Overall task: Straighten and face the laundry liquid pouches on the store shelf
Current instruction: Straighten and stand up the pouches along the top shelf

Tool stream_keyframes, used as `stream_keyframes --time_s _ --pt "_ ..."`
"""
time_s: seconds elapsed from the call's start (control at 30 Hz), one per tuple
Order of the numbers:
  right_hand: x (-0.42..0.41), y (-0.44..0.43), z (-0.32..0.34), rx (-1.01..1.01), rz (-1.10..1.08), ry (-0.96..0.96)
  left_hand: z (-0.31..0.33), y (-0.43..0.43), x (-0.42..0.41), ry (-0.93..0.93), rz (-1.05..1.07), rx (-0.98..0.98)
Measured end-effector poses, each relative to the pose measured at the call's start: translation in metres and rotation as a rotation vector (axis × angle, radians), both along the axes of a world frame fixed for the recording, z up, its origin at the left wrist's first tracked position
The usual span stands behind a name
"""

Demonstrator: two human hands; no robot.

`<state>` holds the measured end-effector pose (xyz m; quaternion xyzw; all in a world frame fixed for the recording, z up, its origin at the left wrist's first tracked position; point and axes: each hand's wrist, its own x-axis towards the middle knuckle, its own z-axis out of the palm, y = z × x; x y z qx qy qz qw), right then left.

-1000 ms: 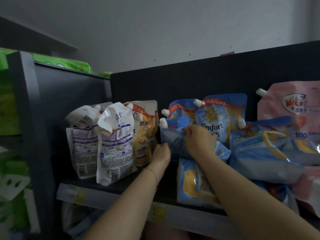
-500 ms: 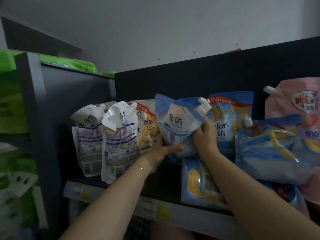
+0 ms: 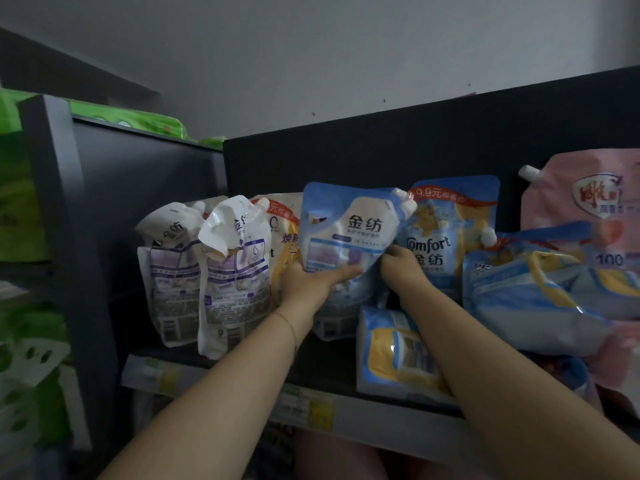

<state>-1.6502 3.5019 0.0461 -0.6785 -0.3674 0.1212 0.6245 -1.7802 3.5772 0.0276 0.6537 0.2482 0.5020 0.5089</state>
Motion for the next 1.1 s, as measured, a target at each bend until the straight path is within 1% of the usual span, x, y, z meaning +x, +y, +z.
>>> stream_keyframes --time_s 0.07,0.13,0.2,0.27,0.37,0.5,0.6,0.67,0.73,0.8,0.9,1.0,1.03,1.07,1.1 --pt "-0.008 -0.002 0.0 -0.018 0.147 -0.015 0.002 -0.001 0.001 -0.033 0.09 -0.025" --pt "-0.017 -0.005 -0.001 -0.021 0.296 -0.037 0.002 0.002 0.0 -0.041 0.169 -0.011" --pt "-0.019 -0.007 -0.002 -0.022 0.343 -0.124 0.003 0.001 -0.002 -0.029 0.228 0.022" --pt "-0.017 -0.006 -0.004 -0.019 0.329 -0.161 0.006 -0.001 -0.004 -0.013 0.281 0.065" --pt "-0.016 -0.008 -0.005 -0.04 0.232 -0.15 0.007 -0.005 -0.006 -0.007 0.324 0.092" --pt "-0.011 -0.007 -0.005 -0.111 0.184 -0.166 0.008 -0.003 -0.008 -0.016 0.378 0.064" --pt "-0.014 -0.005 -0.006 -0.165 0.087 -0.224 0.007 -0.001 -0.007 -0.046 0.398 0.045" --pt "-0.017 -0.004 -0.006 -0.147 0.019 -0.263 0.005 -0.002 -0.005 -0.04 0.411 0.066" --pt "-0.019 -0.006 -0.006 -0.137 -0.047 -0.309 0.003 -0.003 -0.004 0.011 0.432 0.131" --pt "-0.024 -0.008 -0.006 -0.196 -0.132 -0.398 0.001 -0.005 -0.007 0.065 0.479 0.222" --pt "-0.033 -0.012 -0.001 -0.318 -0.228 -0.621 -0.004 -0.012 -0.017 0.152 0.612 0.399" --pt "-0.038 -0.014 0.012 -0.444 -0.239 -0.808 -0.006 -0.021 -0.025 0.176 0.689 0.63" --pt "-0.037 -0.014 0.018 -0.492 -0.207 -0.843 -0.006 -0.022 -0.027 0.179 0.658 0.709" --pt "-0.035 -0.016 0.024 -0.535 -0.162 -0.869 -0.006 -0.024 -0.028 0.177 0.572 0.763" --pt "-0.033 -0.019 0.029 -0.57 -0.115 -0.896 -0.005 -0.026 -0.028 0.173 0.444 0.776"
